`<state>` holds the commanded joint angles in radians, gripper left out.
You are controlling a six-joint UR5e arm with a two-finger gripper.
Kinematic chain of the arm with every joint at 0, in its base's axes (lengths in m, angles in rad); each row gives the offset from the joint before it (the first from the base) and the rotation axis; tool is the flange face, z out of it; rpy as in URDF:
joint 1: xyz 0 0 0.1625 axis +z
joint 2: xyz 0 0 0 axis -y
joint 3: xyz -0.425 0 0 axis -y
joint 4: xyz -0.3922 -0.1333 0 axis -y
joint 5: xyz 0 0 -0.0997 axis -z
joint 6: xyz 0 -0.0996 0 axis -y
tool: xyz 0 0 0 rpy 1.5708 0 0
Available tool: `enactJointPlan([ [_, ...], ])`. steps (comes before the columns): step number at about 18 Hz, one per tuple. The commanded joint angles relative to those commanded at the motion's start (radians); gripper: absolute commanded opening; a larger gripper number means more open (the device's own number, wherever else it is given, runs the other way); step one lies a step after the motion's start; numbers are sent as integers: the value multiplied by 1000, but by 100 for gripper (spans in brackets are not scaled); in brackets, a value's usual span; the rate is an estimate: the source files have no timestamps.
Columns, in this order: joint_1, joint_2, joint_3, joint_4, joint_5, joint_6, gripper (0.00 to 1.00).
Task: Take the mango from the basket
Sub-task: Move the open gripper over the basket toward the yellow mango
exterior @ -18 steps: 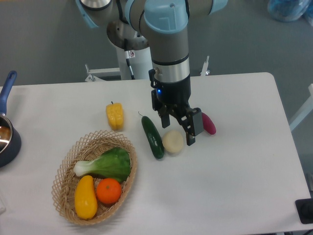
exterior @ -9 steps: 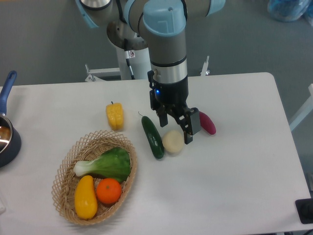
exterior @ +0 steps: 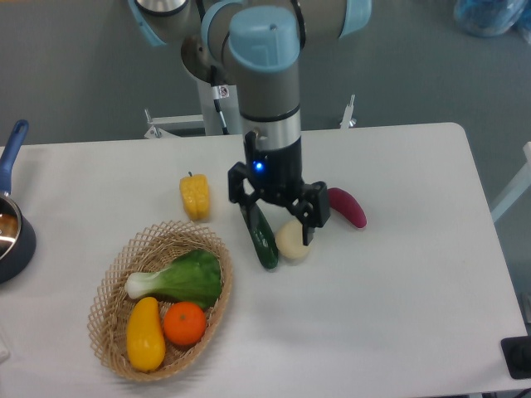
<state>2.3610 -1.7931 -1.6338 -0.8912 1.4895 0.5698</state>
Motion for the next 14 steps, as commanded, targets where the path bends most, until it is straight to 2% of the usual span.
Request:
enactJointPlan([
  [3,-38,-46,18,3,25,-149,100],
  [8,-120,-167,127,0,26,-316,100],
  [14,-222,-242,137,8,26,-389,100],
])
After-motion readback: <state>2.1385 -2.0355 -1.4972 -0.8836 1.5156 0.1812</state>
